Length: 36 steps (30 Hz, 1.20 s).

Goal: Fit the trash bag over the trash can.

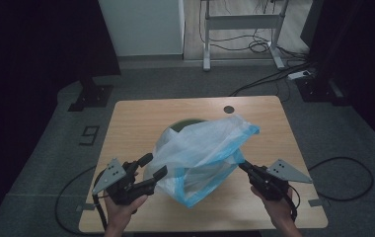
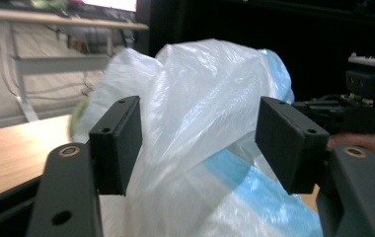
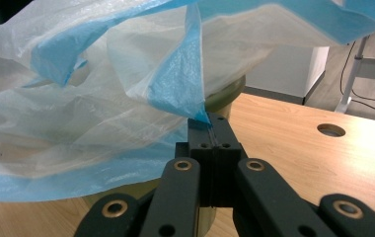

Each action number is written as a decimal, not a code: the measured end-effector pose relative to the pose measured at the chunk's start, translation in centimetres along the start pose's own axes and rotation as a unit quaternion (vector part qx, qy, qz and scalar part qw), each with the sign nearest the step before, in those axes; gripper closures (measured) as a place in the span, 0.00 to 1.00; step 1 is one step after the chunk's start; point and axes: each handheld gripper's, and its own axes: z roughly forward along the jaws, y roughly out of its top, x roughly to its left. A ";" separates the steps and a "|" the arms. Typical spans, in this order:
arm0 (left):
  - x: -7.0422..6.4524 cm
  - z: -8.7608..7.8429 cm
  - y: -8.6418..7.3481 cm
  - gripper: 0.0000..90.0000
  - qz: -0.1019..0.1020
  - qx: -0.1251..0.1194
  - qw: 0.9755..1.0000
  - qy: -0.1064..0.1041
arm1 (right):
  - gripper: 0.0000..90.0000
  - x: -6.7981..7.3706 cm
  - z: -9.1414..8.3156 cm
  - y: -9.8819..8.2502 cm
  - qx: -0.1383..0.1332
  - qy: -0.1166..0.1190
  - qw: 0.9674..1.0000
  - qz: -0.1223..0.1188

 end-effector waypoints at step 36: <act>5.1 0.1 0.1 1.00 -0.097 0.000 0.994 0.058 | 0.99 -2.1 0.1 -2.3 0.033 -0.016 0.999 0.012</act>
